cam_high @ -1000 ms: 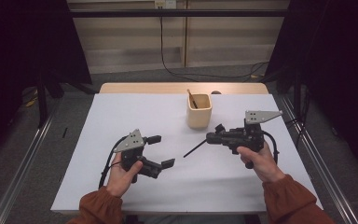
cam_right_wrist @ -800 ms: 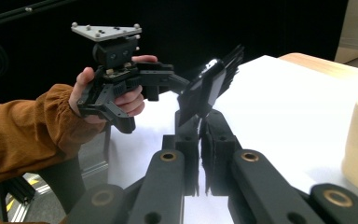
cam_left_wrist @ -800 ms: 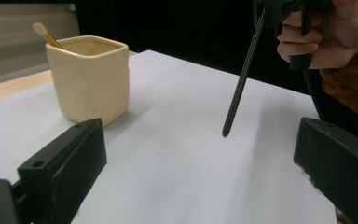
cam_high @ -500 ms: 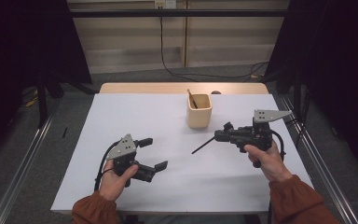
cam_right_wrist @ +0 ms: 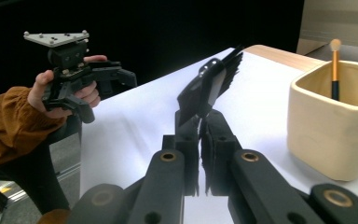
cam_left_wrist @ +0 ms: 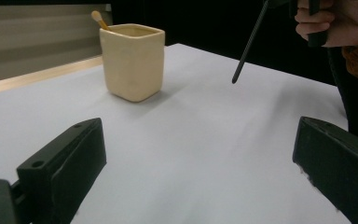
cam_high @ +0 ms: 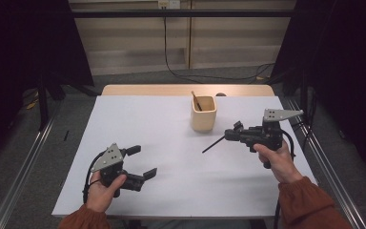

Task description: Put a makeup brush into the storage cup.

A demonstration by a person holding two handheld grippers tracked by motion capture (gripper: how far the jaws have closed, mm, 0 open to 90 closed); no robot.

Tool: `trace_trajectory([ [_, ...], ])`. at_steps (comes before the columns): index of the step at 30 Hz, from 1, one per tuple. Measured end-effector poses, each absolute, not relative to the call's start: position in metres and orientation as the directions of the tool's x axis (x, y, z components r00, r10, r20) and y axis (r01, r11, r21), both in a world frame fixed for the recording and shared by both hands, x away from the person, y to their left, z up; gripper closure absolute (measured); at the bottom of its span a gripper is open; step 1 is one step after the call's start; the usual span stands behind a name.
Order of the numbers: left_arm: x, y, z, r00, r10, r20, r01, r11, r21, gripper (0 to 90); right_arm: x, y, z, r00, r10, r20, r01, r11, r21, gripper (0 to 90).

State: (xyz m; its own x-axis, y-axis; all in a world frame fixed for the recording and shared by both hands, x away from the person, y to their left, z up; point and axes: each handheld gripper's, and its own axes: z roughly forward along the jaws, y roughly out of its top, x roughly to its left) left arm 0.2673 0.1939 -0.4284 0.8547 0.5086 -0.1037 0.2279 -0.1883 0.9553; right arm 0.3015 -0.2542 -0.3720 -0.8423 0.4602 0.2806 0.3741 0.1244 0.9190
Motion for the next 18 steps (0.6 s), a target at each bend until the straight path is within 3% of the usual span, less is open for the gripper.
trace_trajectory([
  [3,0.263,0.198,-0.429,0.853,0.503,-0.136,0.246,-0.158,0.956,2.7,0.304,-0.255,-0.37,-0.836,0.475,0.274,0.371,0.123,0.92,86.0],
  [18,0.258,0.193,-0.436,0.829,0.549,-0.102,0.225,-0.161,0.961,3.0,0.321,-0.256,-0.36,-0.815,0.523,0.248,0.364,0.131,0.922,85.9],
])
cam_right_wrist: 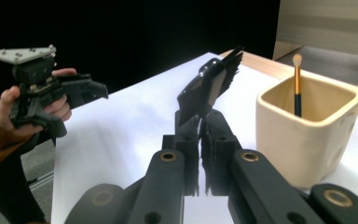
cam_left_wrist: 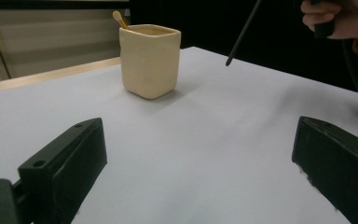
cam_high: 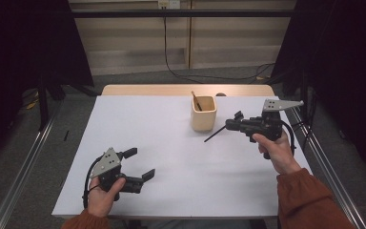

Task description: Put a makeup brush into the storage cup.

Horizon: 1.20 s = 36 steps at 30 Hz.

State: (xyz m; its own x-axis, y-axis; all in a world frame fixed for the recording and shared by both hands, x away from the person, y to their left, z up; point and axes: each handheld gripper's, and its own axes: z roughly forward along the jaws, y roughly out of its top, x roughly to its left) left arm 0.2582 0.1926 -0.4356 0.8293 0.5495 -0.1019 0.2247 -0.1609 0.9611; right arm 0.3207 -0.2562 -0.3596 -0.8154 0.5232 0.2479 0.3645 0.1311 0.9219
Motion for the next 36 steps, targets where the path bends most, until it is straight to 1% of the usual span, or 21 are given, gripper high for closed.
trace_trajectory([
  [5,0.254,0.193,-0.439,0.831,0.547,-0.103,0.234,-0.174,0.957,3.0,0.33,-0.254,-0.352,-0.817,0.528,0.23,0.357,0.152,0.922,86.0],
  [7,0.251,0.193,-0.438,0.841,0.53,-0.107,0.228,-0.17,0.959,4.7,0.335,-0.253,-0.349,-0.817,0.53,0.228,0.357,0.154,0.921,85.9],
  [10,0.249,0.192,-0.438,0.838,0.538,-0.092,0.22,-0.179,0.959,4.1,0.341,-0.252,-0.346,-0.816,0.534,0.221,0.354,0.16,0.922,85.9],
  [22,0.25,0.204,-0.441,0.802,0.586,-0.114,0.252,-0.159,0.955,3.4,0.365,-0.257,-0.332,-0.785,0.581,0.216,0.361,0.145,0.921,85.9],
  [25,0.25,0.204,-0.441,0.801,0.589,-0.102,0.246,-0.168,0.955,3.4,0.371,-0.257,-0.329,-0.776,0.589,0.226,0.368,0.133,0.92,85.9],
  [34,0.253,0.209,-0.441,0.79,0.603,-0.111,0.258,-0.164,0.952,3.5,0.387,-0.262,-0.323,-0.746,0.627,0.225,0.38,0.124,0.916,85.9],
  [36,0.253,0.214,-0.439,0.782,0.615,-0.098,0.24,-0.153,0.959,3.7,0.389,-0.264,-0.32,-0.74,0.635,0.222,0.379,0.121,0.917,85.9],
])
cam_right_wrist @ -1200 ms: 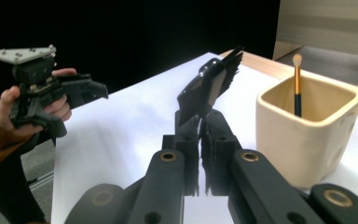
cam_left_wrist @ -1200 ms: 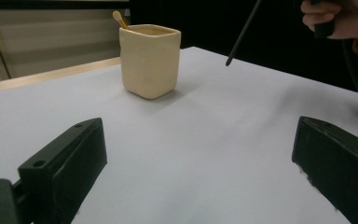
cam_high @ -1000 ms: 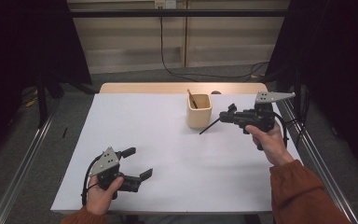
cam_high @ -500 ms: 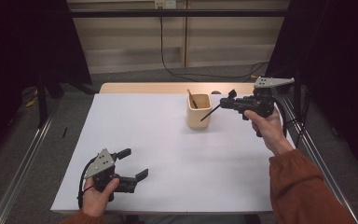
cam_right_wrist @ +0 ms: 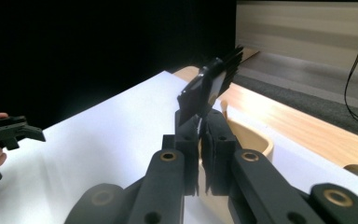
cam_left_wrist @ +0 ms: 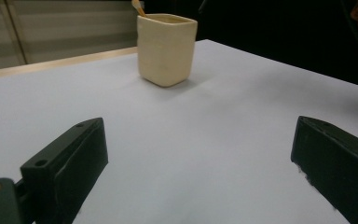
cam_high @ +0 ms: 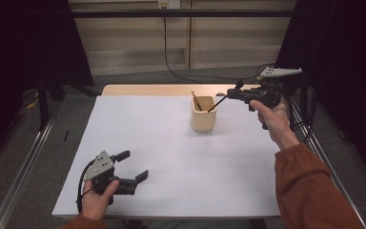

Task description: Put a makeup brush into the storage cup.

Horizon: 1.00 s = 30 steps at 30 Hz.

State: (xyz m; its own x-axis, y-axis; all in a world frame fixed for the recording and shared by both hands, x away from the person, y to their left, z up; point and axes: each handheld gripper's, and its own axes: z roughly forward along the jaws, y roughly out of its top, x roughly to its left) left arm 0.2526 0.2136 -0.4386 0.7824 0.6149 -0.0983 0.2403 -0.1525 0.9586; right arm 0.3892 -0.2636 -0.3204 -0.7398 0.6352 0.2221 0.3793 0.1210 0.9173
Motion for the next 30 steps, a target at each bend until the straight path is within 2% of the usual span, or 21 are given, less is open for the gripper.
trace_trajectory([
  [13,0.256,0.218,-0.442,0.773,0.625,-0.106,0.248,-0.145,0.958,3.6,0.411,-0.257,-0.301,-0.711,0.679,0.183,0.377,0.149,0.914,85.9],
  [30,0.258,0.221,-0.442,0.767,0.633,-0.1,0.244,-0.144,0.959,2.5,0.43,-0.234,-0.322,-0.695,0.7,0.164,0.425,0.216,0.879,85.8],
])
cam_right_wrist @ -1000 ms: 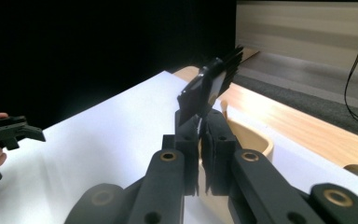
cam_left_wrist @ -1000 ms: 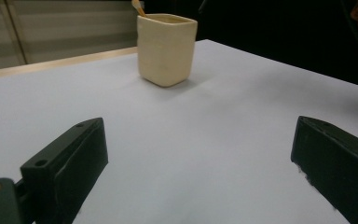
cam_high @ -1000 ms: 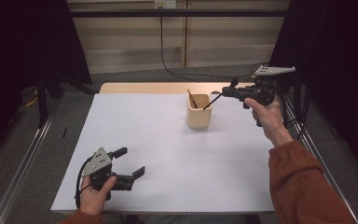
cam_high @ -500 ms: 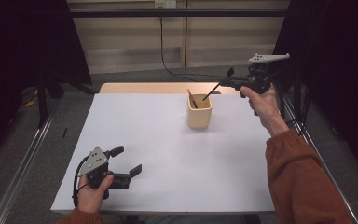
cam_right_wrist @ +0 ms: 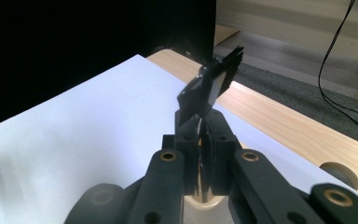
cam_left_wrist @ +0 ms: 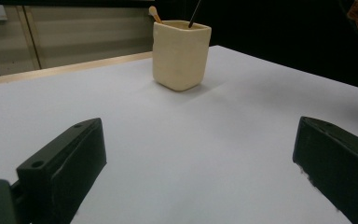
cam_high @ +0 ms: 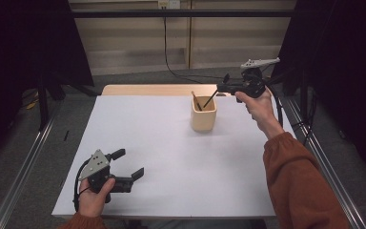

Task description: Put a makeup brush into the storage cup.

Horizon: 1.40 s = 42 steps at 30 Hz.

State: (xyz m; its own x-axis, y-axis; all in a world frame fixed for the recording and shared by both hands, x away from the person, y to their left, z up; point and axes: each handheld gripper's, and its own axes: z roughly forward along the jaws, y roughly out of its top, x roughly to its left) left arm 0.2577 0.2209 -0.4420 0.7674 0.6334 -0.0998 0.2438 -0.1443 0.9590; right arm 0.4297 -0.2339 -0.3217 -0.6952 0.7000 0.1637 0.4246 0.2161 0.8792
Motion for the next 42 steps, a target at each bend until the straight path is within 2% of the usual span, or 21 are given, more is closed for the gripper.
trace_trajectory([
  [13,0.257,0.224,-0.441,0.765,0.636,-0.099,0.242,-0.142,0.96,2.8,0.433,-0.223,-0.337,-0.698,0.701,0.149,0.439,0.253,0.862,85.8],
  [42,0.257,0.226,-0.44,0.757,0.647,-0.089,0.245,-0.154,0.957,3.2,0.436,-0.215,-0.362,-0.684,0.712,0.16,0.468,0.259,0.845,85.6],
])
